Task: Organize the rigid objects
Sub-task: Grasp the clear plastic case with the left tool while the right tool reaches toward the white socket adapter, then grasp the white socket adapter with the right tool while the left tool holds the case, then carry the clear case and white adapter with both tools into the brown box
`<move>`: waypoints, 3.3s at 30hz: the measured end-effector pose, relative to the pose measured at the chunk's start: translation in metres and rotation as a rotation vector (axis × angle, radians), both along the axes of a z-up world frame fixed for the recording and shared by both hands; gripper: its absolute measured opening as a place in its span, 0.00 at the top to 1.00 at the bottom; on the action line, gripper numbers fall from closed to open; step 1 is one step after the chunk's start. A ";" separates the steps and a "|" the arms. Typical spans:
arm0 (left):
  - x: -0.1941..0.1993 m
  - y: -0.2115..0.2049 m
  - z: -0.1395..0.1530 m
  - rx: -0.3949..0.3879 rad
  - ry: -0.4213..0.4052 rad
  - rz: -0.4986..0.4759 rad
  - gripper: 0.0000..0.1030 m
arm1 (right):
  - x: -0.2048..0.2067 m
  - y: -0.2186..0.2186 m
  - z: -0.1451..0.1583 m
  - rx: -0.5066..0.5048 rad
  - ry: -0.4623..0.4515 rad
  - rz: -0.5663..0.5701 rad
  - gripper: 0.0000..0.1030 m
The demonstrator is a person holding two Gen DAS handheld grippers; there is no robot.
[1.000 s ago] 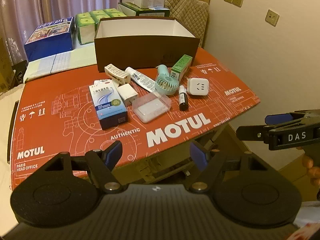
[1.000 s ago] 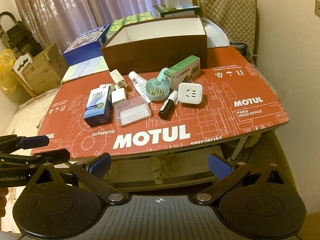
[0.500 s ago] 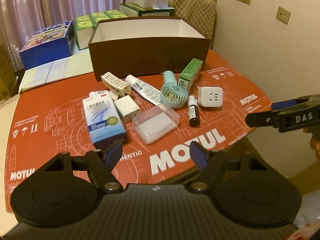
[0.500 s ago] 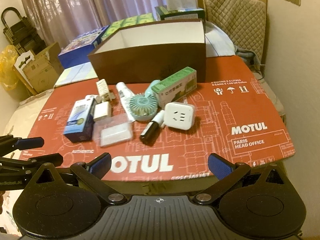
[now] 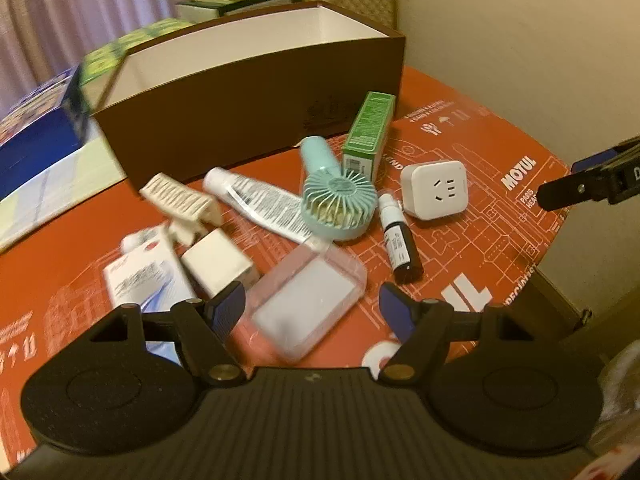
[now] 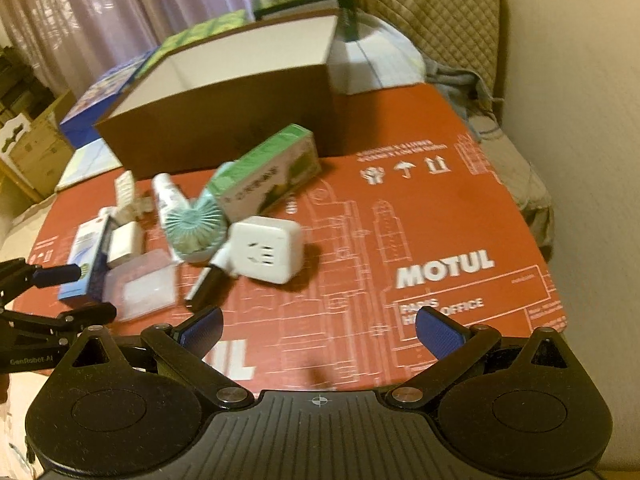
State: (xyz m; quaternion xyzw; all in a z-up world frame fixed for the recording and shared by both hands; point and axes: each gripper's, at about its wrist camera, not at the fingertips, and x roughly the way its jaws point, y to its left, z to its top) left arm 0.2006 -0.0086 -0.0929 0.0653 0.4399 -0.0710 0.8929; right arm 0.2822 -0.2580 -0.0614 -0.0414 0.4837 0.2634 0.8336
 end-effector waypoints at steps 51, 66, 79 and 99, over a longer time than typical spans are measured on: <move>0.006 -0.005 -0.018 -0.104 0.108 0.387 0.50 | 0.055 0.050 -0.039 0.067 -0.001 0.382 0.32; -0.004 -0.004 -0.017 -0.111 0.099 0.503 0.50 | 0.067 0.058 -0.058 0.103 -0.058 0.502 0.73; 0.007 -0.019 -0.009 -0.101 0.077 0.519 0.50 | 0.069 0.040 -0.051 0.022 -0.137 0.488 0.76; 0.014 0.000 0.058 -0.074 -0.085 0.508 0.50 | 0.064 0.031 0.018 0.149 -0.163 0.494 0.76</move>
